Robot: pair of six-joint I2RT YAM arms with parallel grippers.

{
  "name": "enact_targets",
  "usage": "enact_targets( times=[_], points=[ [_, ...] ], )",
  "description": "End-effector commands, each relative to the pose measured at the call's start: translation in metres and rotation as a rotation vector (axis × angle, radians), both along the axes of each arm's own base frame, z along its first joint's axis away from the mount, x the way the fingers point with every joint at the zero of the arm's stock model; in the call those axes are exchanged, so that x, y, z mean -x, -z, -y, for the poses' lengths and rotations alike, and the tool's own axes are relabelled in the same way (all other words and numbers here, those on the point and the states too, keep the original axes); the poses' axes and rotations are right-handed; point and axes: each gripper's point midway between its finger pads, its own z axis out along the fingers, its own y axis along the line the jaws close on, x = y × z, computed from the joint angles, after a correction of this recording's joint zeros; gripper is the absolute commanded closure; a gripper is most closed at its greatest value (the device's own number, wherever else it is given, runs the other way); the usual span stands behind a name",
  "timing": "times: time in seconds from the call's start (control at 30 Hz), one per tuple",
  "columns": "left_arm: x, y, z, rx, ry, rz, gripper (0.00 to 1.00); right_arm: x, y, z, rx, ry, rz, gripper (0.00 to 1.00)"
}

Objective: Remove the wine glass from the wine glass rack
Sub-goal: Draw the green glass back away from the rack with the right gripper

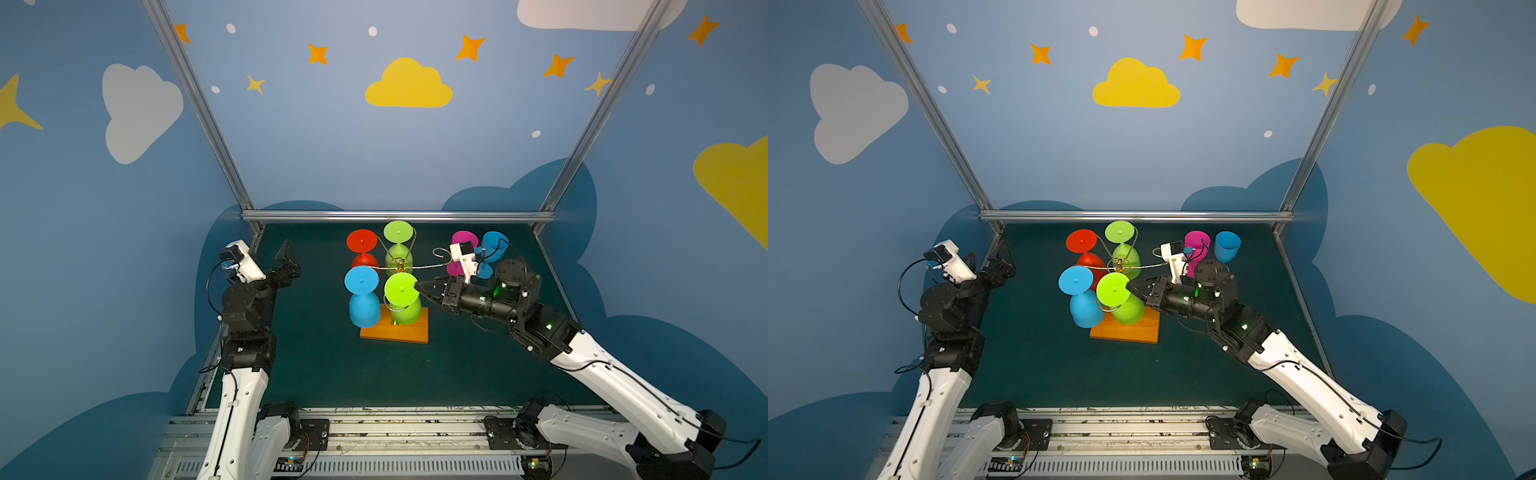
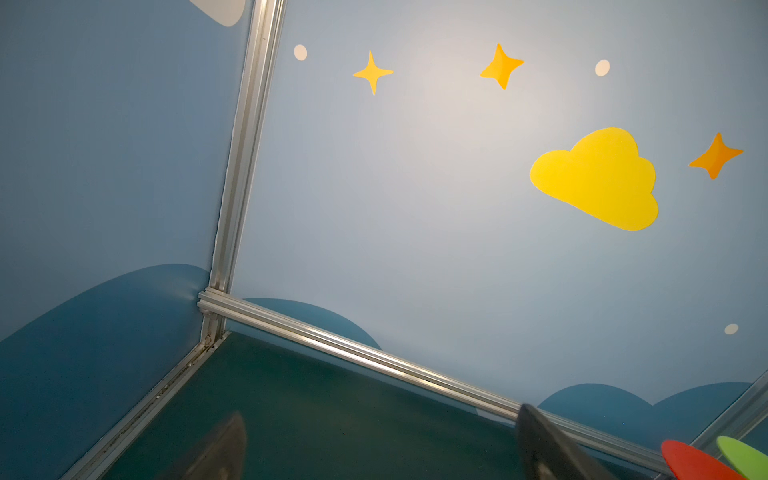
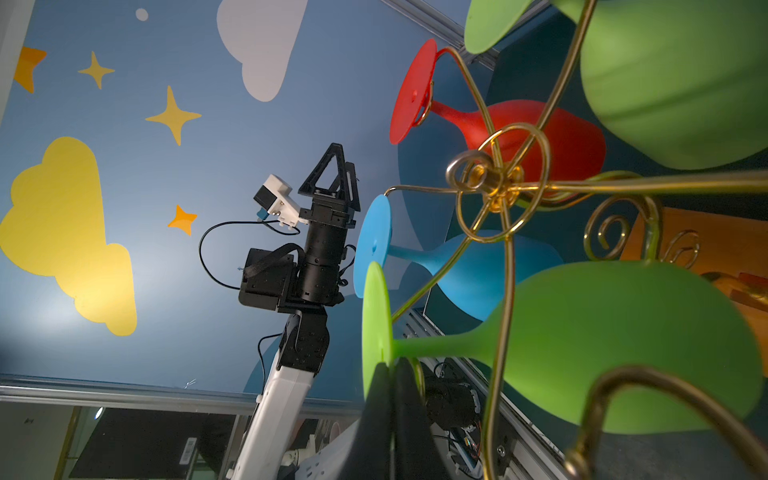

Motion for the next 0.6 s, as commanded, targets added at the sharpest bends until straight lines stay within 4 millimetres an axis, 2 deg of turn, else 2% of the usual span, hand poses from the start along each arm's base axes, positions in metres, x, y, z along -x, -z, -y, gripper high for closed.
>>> enact_targets(
  times=[0.0,0.3,0.57],
  points=[
    [0.003,0.001,-0.003,-0.005,-0.015,0.0,0.01,-0.001,-0.013,0.011,-0.026,0.043,0.046,1.0],
    [0.003,0.001,-0.003,-0.004,-0.016,-0.001,0.01,0.008,-0.007,0.03,-0.012,0.078,0.041,1.0],
    [0.003,0.002,-0.003,-0.004,-0.018,-0.002,0.01,0.025,0.005,0.047,0.037,0.071,0.023,1.0]
  ],
)
